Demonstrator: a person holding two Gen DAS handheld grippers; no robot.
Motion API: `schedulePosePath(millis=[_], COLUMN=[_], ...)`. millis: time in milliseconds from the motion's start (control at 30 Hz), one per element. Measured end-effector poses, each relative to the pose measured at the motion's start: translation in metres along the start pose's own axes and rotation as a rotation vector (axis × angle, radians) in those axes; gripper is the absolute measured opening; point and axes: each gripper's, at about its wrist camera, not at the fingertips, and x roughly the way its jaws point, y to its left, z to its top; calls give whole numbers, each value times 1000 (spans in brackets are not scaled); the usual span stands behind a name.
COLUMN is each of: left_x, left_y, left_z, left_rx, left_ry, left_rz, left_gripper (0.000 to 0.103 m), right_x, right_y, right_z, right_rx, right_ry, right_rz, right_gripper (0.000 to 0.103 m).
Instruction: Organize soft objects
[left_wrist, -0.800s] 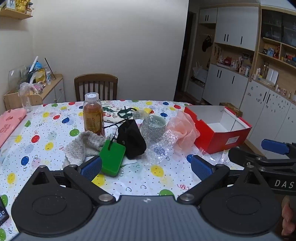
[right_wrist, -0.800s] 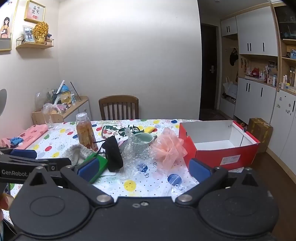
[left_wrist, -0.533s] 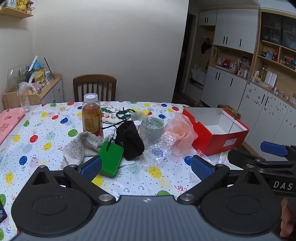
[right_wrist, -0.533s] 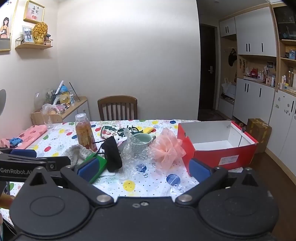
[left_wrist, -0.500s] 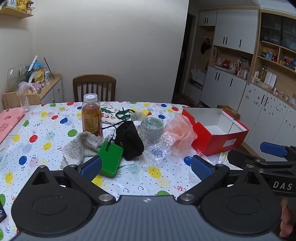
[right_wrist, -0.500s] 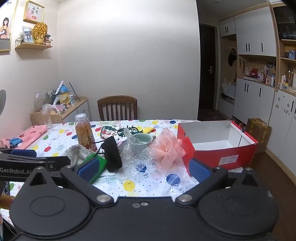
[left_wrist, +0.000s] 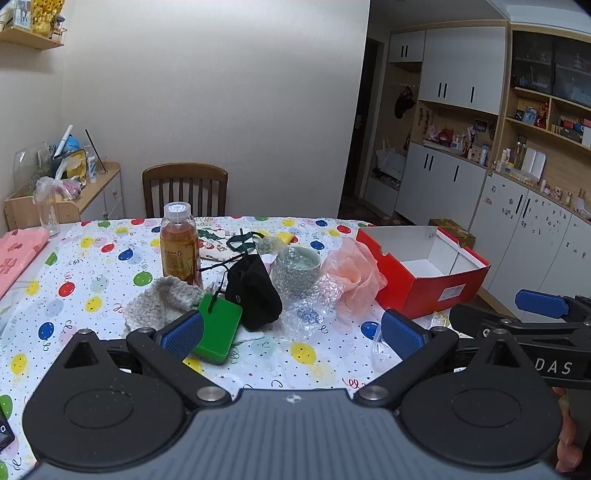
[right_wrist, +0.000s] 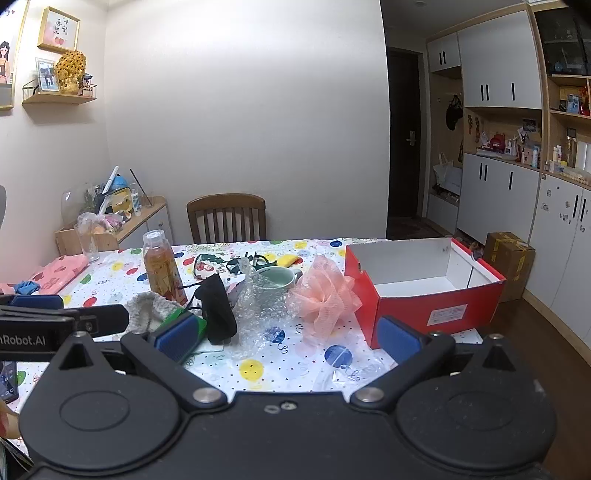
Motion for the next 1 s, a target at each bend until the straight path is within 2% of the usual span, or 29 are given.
schedulePosePath(millis=[267,600,1000], left_x=[-1,-3,1], left_y=[-5,-6,-4], left_z=[0,1,1], left_rx=[28,19,12], left_ry=[1,-4,20], left_rz=[26,20,44], left_gripper=[103,103,103], right_x=[-3,-3,-3], right_y=[-1,-1,2], right_z=[0,1,0], right_rx=[5,7,-14], right_ry=[-1,-6,7], right_rz=[-5,0,37], right_gripper=[103,103,102])
